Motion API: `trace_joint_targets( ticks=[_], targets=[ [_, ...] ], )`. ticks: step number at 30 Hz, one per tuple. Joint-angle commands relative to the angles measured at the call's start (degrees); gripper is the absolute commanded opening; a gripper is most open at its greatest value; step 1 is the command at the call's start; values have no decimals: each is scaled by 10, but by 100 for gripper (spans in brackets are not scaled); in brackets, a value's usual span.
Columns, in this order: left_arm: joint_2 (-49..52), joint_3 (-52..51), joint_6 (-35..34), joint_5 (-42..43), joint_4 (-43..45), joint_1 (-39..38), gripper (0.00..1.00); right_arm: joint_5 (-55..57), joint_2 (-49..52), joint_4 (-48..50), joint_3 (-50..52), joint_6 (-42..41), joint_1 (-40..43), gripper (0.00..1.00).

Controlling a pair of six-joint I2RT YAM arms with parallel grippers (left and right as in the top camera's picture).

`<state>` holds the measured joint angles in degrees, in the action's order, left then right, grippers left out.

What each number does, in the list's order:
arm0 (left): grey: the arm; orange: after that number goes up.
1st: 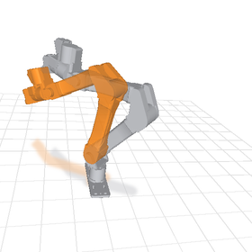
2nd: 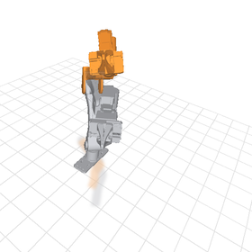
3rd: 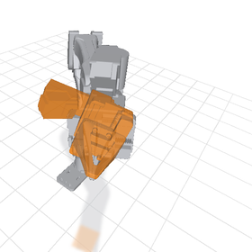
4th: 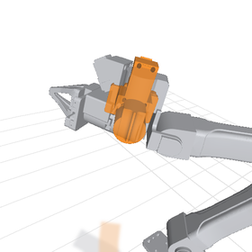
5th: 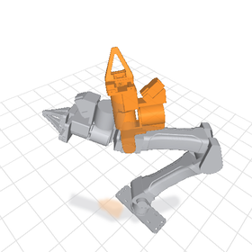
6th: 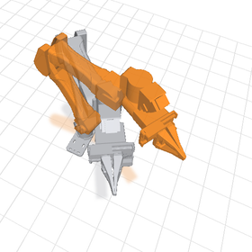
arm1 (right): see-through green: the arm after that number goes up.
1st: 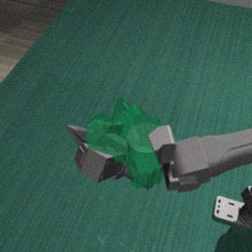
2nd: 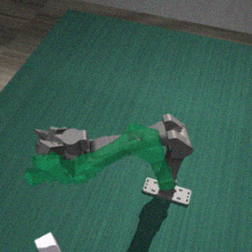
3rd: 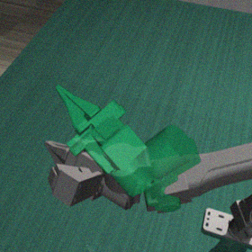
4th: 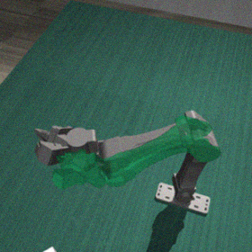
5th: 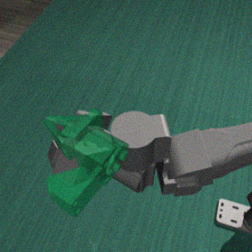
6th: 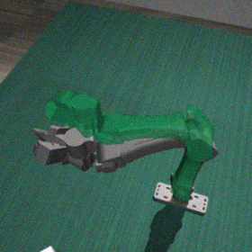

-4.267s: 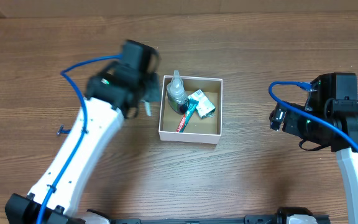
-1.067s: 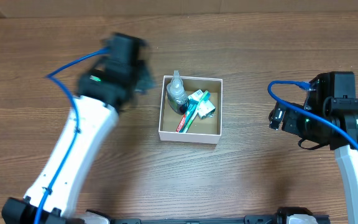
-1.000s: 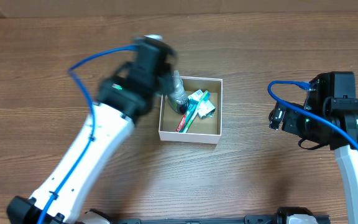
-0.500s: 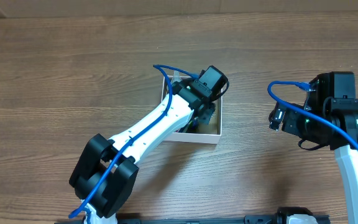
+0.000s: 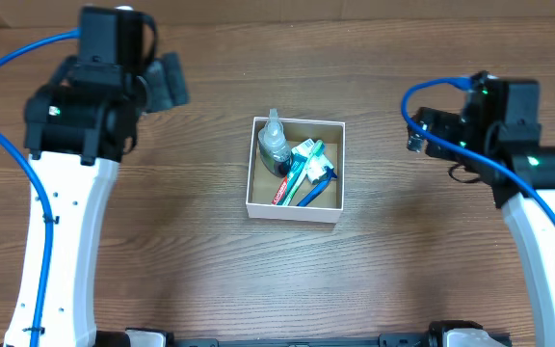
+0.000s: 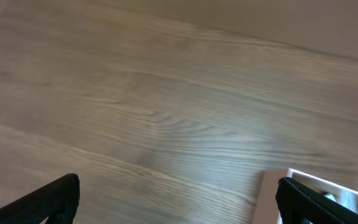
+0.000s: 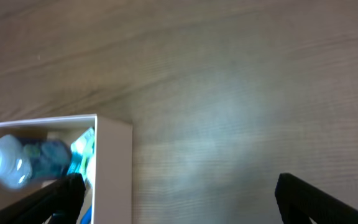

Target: Pack container

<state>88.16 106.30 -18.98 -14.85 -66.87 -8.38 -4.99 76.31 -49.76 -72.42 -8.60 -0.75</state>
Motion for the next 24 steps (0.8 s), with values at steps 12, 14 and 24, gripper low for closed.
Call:
trace_joint_targets(
  ticks=[12,14,24],
  targets=[
    [-55,-8,11,43,-56,81,100,65,-138,-38,2,-6,-6,100],
    [-106,-53,14,50,-42,73,100,75,-210,-41,30,-6,-6,100],
    [-649,-586,7,84,133,64,100,47,-489,-70,274,-165,-6,100]
  ],
)
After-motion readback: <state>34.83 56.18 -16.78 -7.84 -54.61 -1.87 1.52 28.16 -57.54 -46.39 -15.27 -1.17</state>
